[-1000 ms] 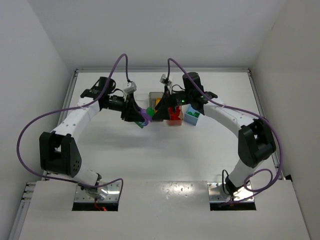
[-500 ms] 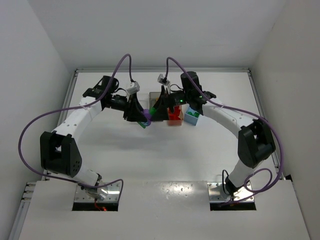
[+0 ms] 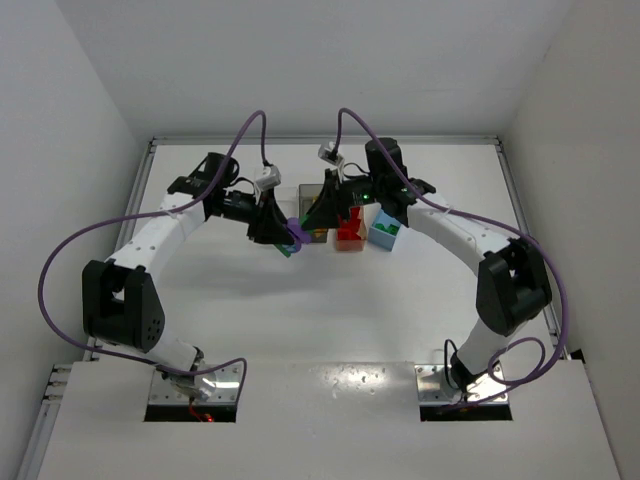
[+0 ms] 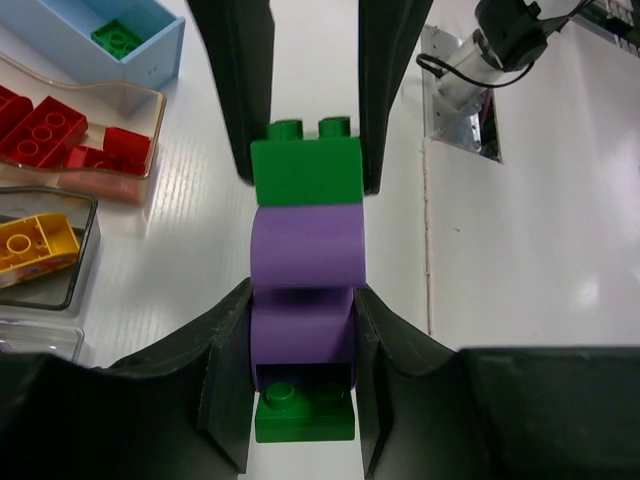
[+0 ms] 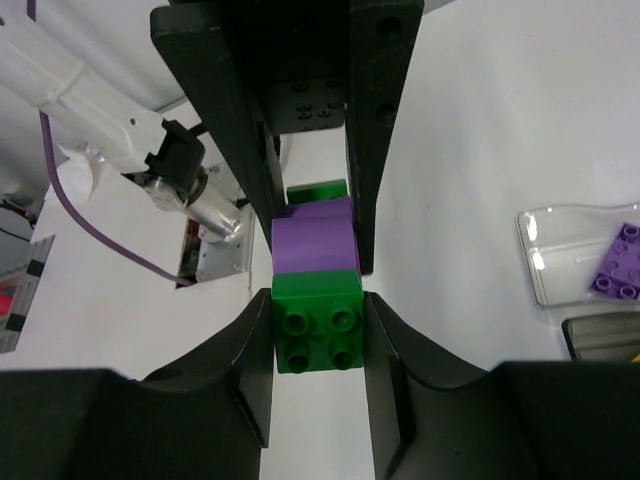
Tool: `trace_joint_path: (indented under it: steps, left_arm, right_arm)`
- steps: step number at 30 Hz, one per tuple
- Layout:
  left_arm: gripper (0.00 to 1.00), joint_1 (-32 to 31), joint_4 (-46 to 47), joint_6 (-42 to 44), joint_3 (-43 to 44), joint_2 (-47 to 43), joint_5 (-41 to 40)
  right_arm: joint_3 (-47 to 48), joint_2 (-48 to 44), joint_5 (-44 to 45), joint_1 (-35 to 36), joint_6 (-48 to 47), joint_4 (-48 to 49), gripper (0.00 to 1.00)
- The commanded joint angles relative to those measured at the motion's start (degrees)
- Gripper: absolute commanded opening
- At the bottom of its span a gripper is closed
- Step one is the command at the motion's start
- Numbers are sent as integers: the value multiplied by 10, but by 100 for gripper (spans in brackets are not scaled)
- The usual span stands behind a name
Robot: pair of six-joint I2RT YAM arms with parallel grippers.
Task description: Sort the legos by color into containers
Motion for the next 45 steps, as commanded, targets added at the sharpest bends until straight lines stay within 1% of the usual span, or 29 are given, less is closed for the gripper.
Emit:
trace_joint_path:
  steps: [1, 4, 5, 6, 7, 8, 9, 10, 11, 12, 14, 15, 16, 17, 19, 21, 22, 25, 26, 29, 31, 32, 33, 34, 35, 38, 39, 42, 45]
  left_arm:
    - [9, 9, 3, 19, -11, 0, 0]
    - [9, 15, 3, 38, -40, -6, -43]
    - [9, 15, 14, 45, -49, -11, -65]
    - [9, -2, 26, 37, -70, -12, -92]
    - [7, -9, 45, 25, -84, -18, -160]
    - [7, -17, 96, 6, -101, -32, -196]
    - [7, -27, 124, -35, -135, -39, -228]
    - [7, -28, 153, -61, -151, -46, -293]
    - [7, -35, 194, -85, -165, -51, -324]
    - [7, -41, 205, -116, -180, -51, -365]
    - [7, -46, 216, -133, -187, -41, -391]
    - [7, -56, 216, -159, -193, -32, -408]
    - [7, -62, 226, -175, -193, -25, -454]
    - [7, -62, 226, -186, -199, -18, -470]
    - [12, -74, 233, -204, -204, -5, -490]
    - [24, -79, 243, -212, -213, -4, -490]
    - [36, -86, 250, -217, -221, -4, -490]
    - [44, -93, 255, -217, -235, -4, -477]
    - [49, -93, 255, -223, -240, -4, -469]
    - [60, -93, 260, -229, -240, -4, -446]
    - [64, -87, 265, -229, -240, -15, -422]
    - [71, -87, 265, -229, -240, -23, -407]
    - [75, -87, 265, -229, -240, -32, -376]
    - [76, -78, 271, -229, -232, -53, -353]
    - [76, -63, 276, -237, -232, -67, -298]
    - [76, -45, 302, -266, -219, -106, -218]
    - [76, -45, 308, -273, -210, -106, -157]
    - [76, -45, 332, -321, -191, -100, -81]
    - [76, -45, 385, -372, -177, -100, -55]
  right_arm:
    - [-17, -44, -17, -16, -38, -11, 6]
    - [-49, -69, -5, -38, -43, -24, 4]
    - [-56, -86, 5, -43, -60, -40, 4]
    - [-62, -93, 11, -43, -70, -51, 4]
    - [-74, -100, 29, -51, -82, -63, 4]
    - [-81, -107, 37, -60, -103, -84, 4]
    - [-87, -119, 51, -60, -111, -93, 4]
    - [-101, -124, 59, -74, -118, -100, 4]
    - [-108, -124, 66, -74, -130, -115, 4]
    - [-116, -133, 78, -83, -135, -121, 4]
    - [-129, -142, 96, -91, -141, -131, 4]
    - [-129, -150, 102, -98, -147, -132, 4]
    - [-134, -156, 107, -98, -147, -139, 4]
    - [-134, -156, 114, -105, -147, -144, 4]
    - [-139, -162, 114, -105, -153, -144, 4]
    - [-139, -162, 119, -110, -153, -149, 4]
    - [-139, -167, 119, -110, -153, -149, 4]
    - [-139, -167, 119, -110, -158, -154, 4]
    - [-139, -167, 119, -110, -158, -154, 4]
    - [-144, -167, 113, -110, -158, -154, 4]
    - [-144, -167, 106, -110, -158, -154, 4]
    - [-144, -167, 101, -110, -158, -154, 4]
    - [-144, -167, 101, -110, -158, -149, 4]
    - [-144, -162, 95, -110, -158, -149, 4]
    - [-144, -162, 95, -110, -153, -143, 4]
    - [-144, -156, 72, -110, -136, -122, 4]
    - [-150, -156, 66, -105, -129, -115, 4]
    - [-155, -143, 24, -105, -78, -67, 4]
    - [-155, -129, 7, -105, -27, -18, 4]
